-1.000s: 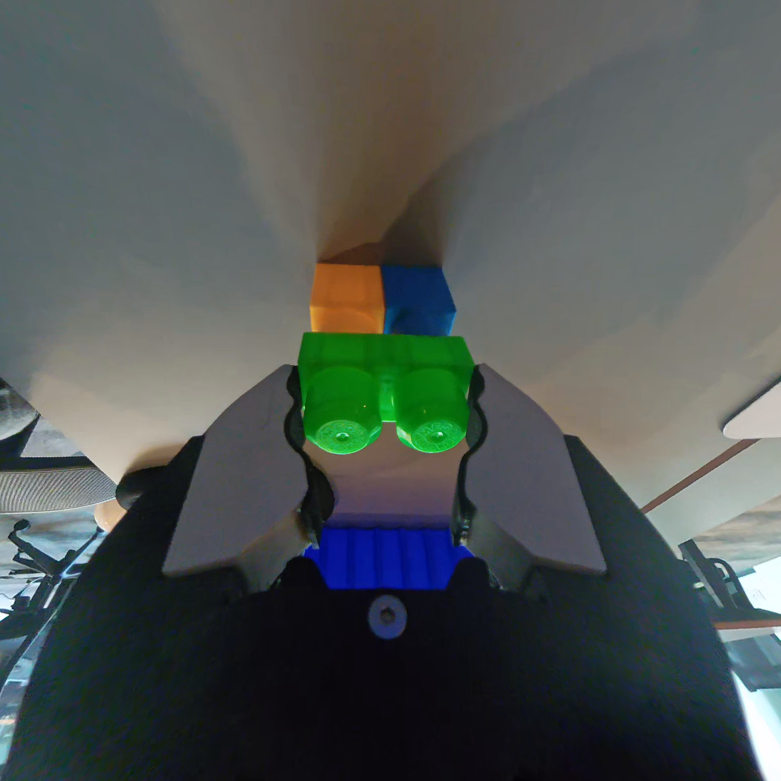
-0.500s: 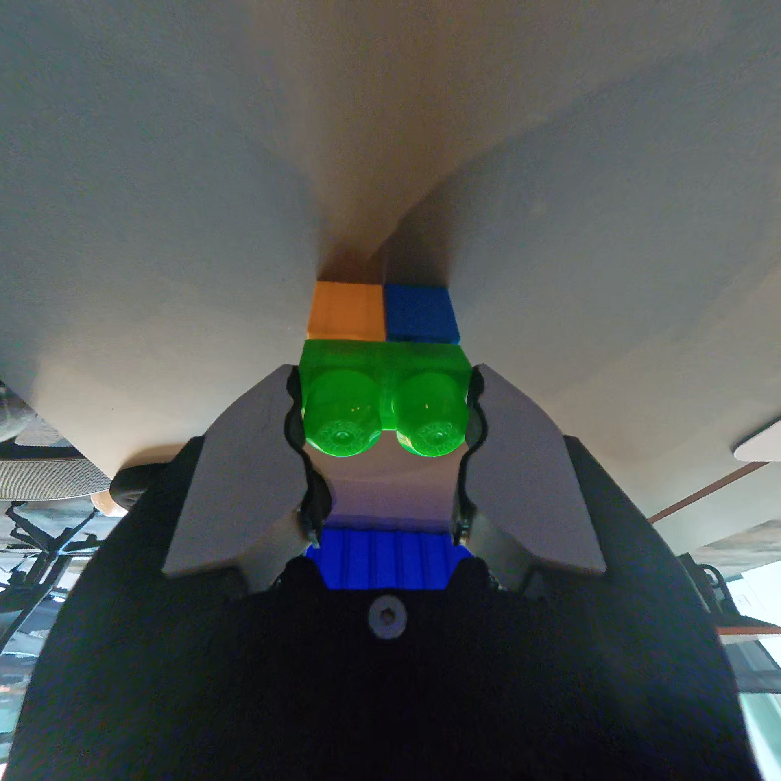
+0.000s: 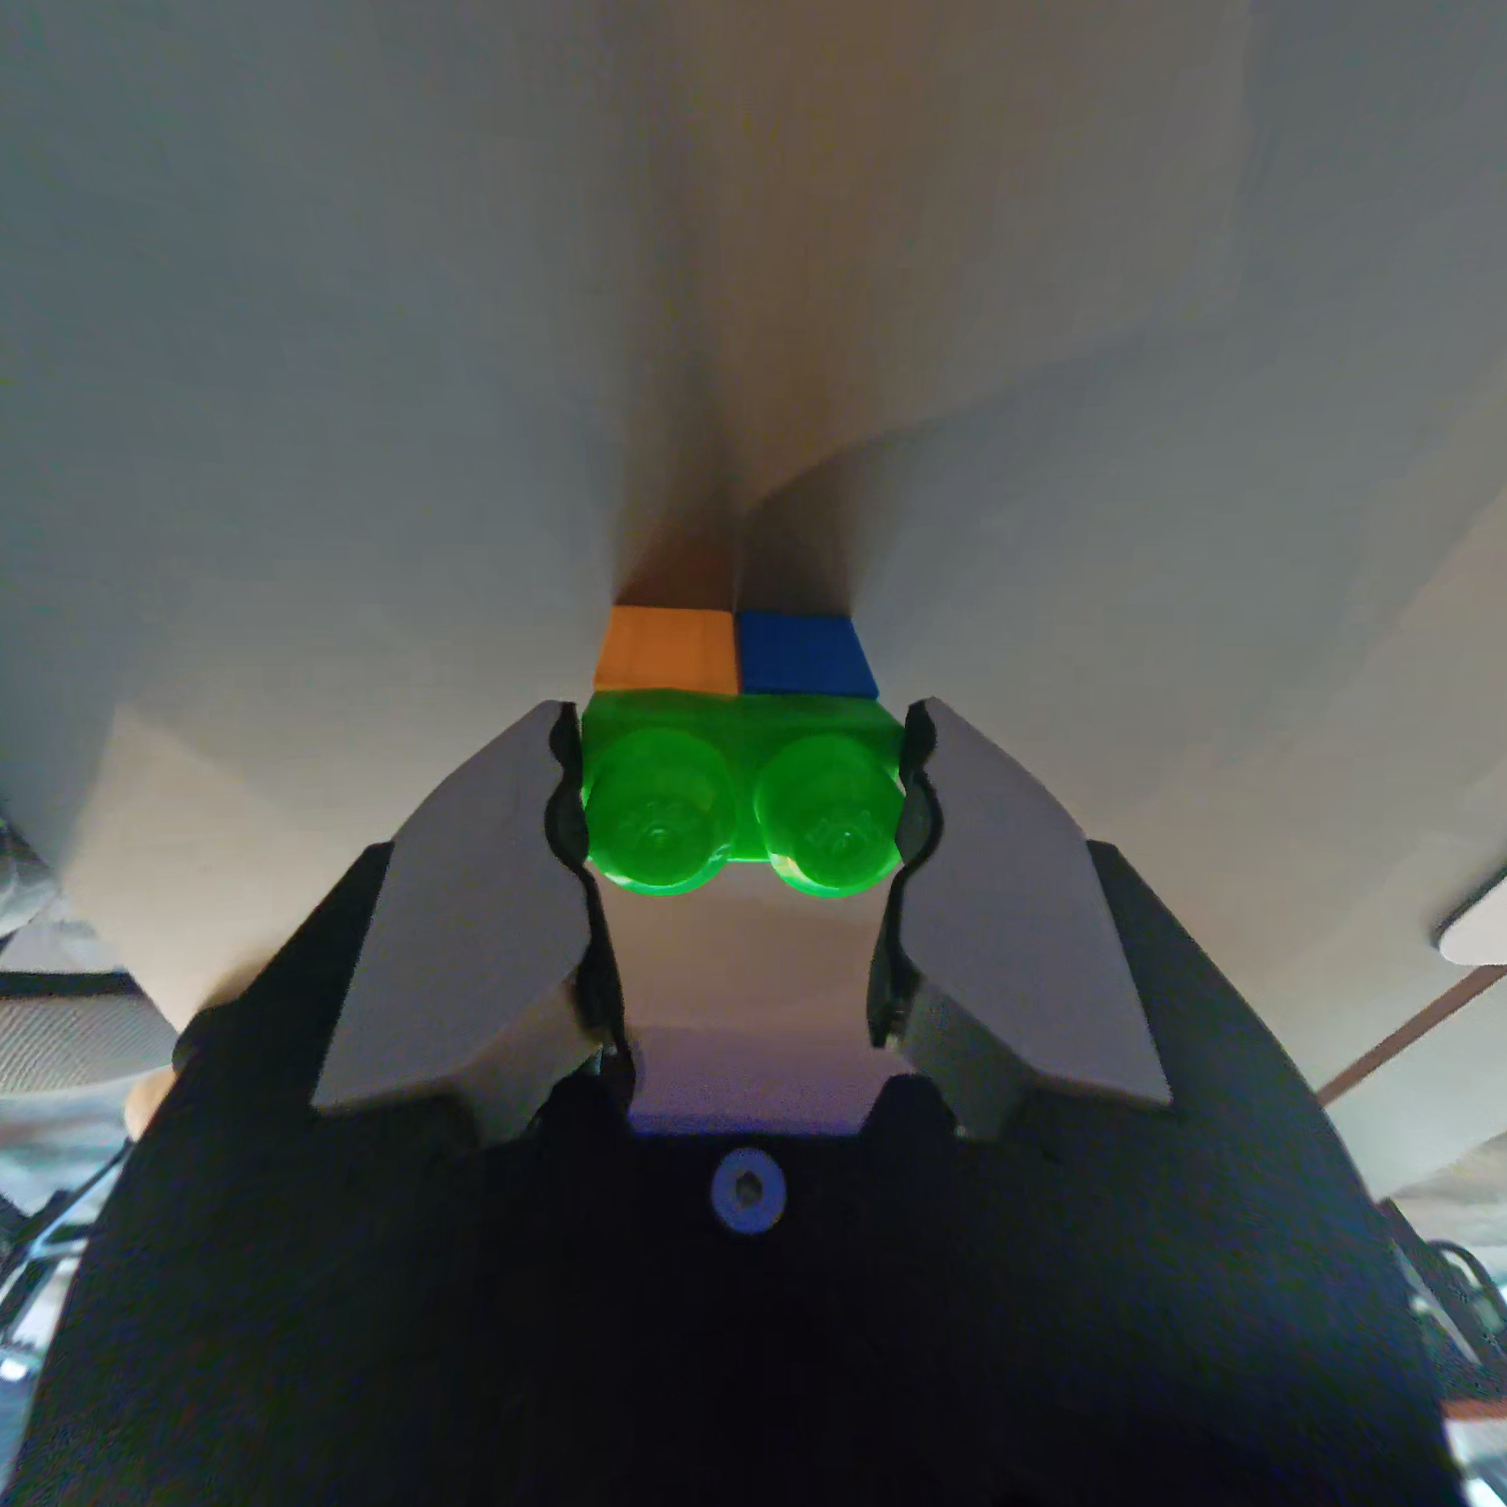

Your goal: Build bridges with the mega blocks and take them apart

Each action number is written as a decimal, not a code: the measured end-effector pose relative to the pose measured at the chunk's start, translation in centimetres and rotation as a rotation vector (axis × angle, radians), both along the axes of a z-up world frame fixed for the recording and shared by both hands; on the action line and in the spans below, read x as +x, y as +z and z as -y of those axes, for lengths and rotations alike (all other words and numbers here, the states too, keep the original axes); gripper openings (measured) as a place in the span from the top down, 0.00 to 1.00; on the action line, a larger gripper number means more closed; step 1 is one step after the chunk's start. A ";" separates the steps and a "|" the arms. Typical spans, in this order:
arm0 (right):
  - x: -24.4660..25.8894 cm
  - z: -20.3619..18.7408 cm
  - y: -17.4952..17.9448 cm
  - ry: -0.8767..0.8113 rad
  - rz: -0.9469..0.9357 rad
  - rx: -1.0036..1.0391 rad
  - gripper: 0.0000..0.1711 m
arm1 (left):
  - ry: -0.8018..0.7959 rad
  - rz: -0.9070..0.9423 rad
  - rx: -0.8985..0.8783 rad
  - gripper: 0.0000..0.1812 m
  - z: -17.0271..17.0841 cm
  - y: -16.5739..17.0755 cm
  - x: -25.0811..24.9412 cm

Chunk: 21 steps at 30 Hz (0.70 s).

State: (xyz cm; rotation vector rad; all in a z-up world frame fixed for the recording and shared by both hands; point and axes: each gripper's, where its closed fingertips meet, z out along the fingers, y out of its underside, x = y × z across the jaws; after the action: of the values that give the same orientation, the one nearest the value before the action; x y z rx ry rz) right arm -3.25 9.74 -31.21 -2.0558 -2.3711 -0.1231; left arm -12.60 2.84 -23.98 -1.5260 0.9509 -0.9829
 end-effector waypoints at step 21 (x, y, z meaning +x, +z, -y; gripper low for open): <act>-2.1 -0.2 0.5 -0.123 -0.608 0.006 0.56 | -0.012 -0.026 -0.007 0.60 0.1 -0.5 0.4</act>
State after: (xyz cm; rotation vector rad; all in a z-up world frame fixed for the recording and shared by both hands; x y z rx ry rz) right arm -5.33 9.93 -30.68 -1.8764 -1.8723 0.4309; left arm -12.16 2.69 -24.47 -1.5434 0.9771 -0.9783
